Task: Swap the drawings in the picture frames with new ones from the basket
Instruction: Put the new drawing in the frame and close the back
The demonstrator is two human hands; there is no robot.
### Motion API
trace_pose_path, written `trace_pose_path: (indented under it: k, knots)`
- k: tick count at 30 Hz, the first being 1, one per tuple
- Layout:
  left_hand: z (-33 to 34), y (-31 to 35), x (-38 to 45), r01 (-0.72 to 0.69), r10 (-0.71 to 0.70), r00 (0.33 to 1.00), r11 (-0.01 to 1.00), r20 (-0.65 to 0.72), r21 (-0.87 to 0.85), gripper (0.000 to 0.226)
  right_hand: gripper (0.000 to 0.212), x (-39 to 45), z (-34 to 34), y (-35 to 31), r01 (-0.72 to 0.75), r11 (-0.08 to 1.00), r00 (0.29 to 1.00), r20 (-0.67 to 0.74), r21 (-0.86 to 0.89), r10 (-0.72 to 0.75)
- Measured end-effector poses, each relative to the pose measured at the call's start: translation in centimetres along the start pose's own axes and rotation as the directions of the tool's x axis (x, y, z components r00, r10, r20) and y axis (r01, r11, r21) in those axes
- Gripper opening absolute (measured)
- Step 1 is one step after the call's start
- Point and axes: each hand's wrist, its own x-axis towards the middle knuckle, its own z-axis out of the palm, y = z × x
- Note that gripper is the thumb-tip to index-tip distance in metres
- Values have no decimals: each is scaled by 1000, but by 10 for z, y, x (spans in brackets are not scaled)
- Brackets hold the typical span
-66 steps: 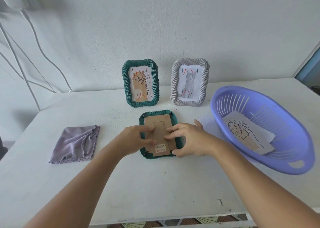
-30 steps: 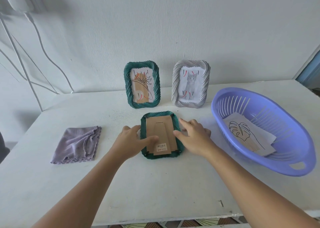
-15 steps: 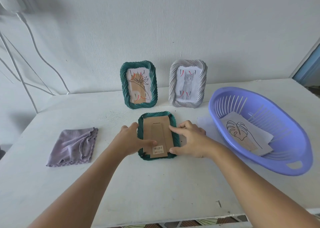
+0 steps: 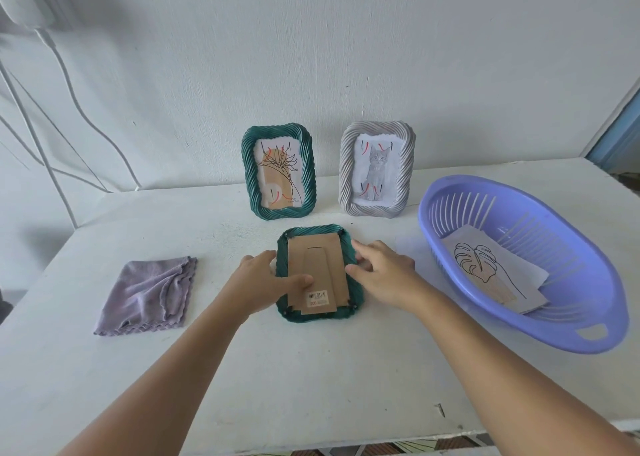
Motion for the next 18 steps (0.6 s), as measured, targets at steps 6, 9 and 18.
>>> trace_pose_path:
  k: [6, 9, 18]
  knots:
    - [7, -4, -7, -88, 70, 994, 967, -81, -238, 89, 53, 3, 10, -10, -37, 996, 998, -47, 76, 40]
    - [8, -3, -16, -264, 215, 964, 825, -155, -500, 81, 67, 0, 13, -19, 15, 939, 996, -85, 344, 15]
    - [2, 8, -22, -480, 300, 875, 643, -381, -596, 90, 75, 0, 16, -48, 46, 551, 997, -69, 833, 21]
